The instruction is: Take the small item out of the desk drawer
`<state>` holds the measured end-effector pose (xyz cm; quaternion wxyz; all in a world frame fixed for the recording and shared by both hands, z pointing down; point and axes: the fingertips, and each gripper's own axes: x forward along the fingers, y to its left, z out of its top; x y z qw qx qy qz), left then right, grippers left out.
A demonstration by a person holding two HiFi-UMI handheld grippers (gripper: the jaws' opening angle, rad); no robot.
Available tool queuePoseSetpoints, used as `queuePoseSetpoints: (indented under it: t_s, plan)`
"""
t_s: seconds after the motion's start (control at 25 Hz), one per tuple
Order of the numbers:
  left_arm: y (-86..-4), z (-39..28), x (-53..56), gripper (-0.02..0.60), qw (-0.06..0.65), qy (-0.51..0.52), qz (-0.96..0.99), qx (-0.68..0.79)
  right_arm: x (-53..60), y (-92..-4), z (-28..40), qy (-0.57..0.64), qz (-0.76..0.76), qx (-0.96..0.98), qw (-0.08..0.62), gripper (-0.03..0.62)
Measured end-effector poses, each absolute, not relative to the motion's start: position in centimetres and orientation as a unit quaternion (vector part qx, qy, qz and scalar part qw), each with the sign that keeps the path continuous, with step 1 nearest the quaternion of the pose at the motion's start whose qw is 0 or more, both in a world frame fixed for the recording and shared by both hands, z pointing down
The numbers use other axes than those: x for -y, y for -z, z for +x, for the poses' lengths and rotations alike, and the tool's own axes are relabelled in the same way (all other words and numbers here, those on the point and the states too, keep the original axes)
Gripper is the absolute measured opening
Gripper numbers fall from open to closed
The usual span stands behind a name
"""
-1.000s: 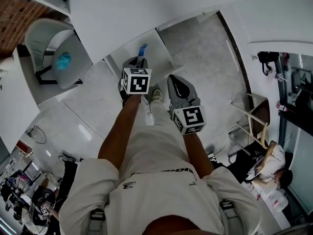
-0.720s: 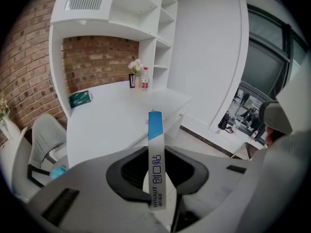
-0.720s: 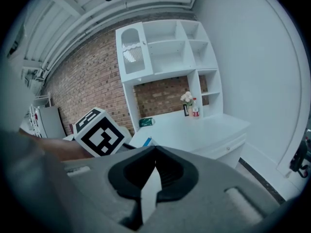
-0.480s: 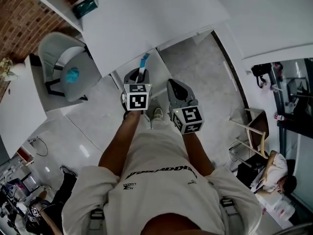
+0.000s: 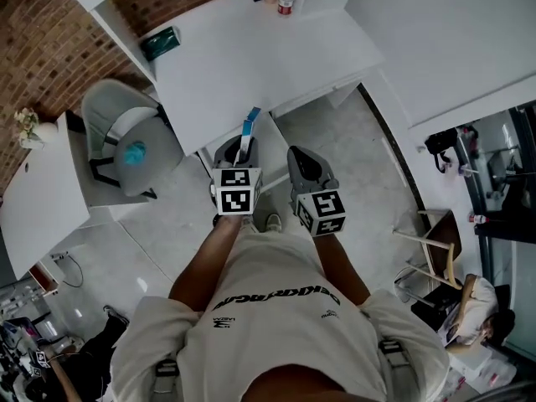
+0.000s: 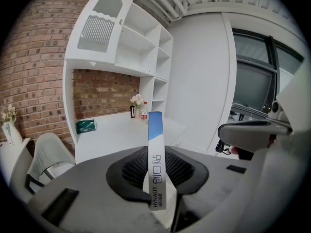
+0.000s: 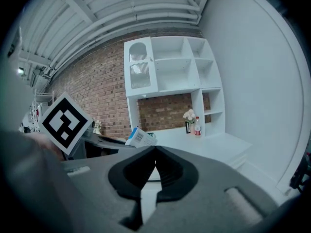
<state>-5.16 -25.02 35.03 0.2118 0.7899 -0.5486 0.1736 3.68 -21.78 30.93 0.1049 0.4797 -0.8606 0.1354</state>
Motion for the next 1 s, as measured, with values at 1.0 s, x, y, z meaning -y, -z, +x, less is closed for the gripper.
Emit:
queuePoseSetpoints:
  t_s: [1.0]
  plan:
    - [-24.6,-5.9,22.0,0.086,0.112,-0.067,0.809,0.573,22.0,-24.8,2.7,-0.088,0.482,0.87,0.05,-0.002]
